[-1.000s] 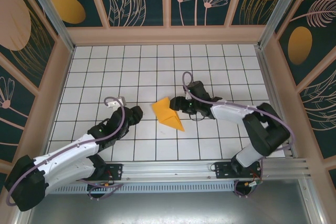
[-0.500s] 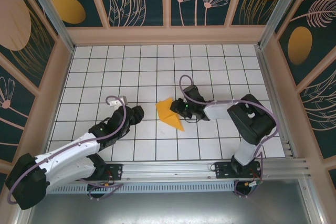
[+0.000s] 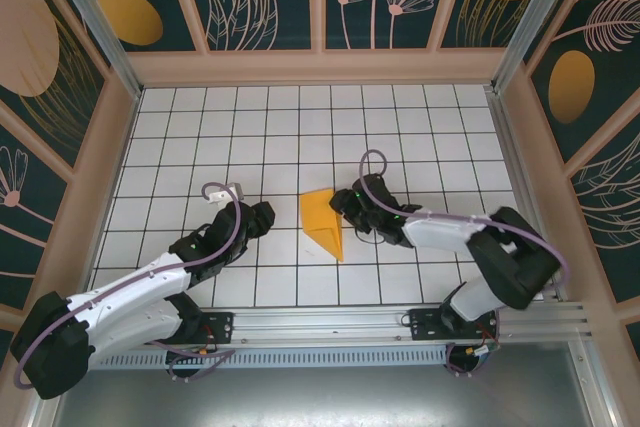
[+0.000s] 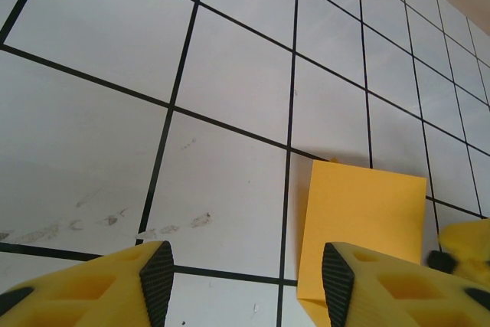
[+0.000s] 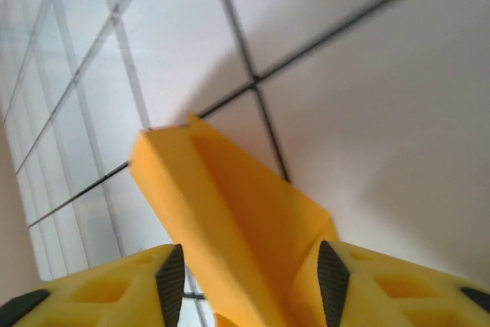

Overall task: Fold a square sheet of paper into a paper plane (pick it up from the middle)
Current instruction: Rotate the paper at the center of the table, then fold the wing for the fifth time at the center of the table.

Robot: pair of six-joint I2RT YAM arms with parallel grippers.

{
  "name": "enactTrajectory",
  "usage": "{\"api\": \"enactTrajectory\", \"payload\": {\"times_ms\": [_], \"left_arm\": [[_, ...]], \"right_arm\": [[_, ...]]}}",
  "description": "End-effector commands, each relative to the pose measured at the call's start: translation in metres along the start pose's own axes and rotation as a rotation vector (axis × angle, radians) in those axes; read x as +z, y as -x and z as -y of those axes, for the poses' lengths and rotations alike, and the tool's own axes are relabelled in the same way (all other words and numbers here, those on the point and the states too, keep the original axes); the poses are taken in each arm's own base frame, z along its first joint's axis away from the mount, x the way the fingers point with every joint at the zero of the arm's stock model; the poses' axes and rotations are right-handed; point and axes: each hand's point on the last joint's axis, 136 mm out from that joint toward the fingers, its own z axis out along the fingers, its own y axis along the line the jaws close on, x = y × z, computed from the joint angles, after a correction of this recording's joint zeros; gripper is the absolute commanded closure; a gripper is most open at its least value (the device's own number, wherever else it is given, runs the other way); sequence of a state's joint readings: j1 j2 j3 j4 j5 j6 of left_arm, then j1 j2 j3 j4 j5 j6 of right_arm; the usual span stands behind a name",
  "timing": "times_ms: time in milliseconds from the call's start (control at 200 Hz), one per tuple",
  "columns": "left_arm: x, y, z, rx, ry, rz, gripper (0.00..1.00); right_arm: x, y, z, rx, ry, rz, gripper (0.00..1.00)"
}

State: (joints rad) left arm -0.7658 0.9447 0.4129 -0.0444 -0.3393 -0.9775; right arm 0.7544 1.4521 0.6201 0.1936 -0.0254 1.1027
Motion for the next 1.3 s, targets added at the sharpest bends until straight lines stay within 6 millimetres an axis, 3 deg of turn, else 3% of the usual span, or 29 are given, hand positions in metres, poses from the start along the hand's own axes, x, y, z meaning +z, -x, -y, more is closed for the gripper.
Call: {"api": "enactTrajectory", "payload": {"times_ms": [0, 65, 165, 325, 465, 625, 836, 1296], "left_arm": [[-0.002, 0.005, 0.012, -0.003, -0.05, 0.012, 0.44], [0.0, 0.002, 0.014, -0.001, -0.058, 0.0, 0.43], [0.006, -0.003, 0.018, 0.006, -0.059, -0.033, 0.43], [0.017, -0.014, 0.022, 0.019, -0.043, -0.094, 0.43], [0.023, -0.02, 0.025, 0.029, -0.035, -0.127, 0.43], [0.025, -0.022, 0.03, 0.038, -0.042, -0.146, 0.42], [0.03, -0.026, 0.033, 0.046, -0.043, -0.17, 0.42], [0.043, -0.036, 0.049, 0.064, -0.071, -0.241, 0.41]], "right_arm": [[-0.028, 0.012, -0.019, -0.213, 0.015, 0.03, 0.4], [-0.04, 0.003, -0.034, -0.306, 0.098, -0.021, 0.49], [-0.048, -0.027, -0.054, -0.382, 0.245, -0.161, 0.67], [-0.039, -0.071, -0.054, -0.439, 0.277, -0.325, 0.88], [-0.026, -0.084, -0.046, -0.435, 0.241, -0.366, 0.88], [-0.008, -0.077, -0.024, -0.403, 0.151, -0.352, 0.9], [-0.002, -0.063, 0.0, -0.347, 0.129, -0.321, 0.89], [0.009, -0.066, 0.052, -0.256, 0.062, -0.341, 0.88]]}}
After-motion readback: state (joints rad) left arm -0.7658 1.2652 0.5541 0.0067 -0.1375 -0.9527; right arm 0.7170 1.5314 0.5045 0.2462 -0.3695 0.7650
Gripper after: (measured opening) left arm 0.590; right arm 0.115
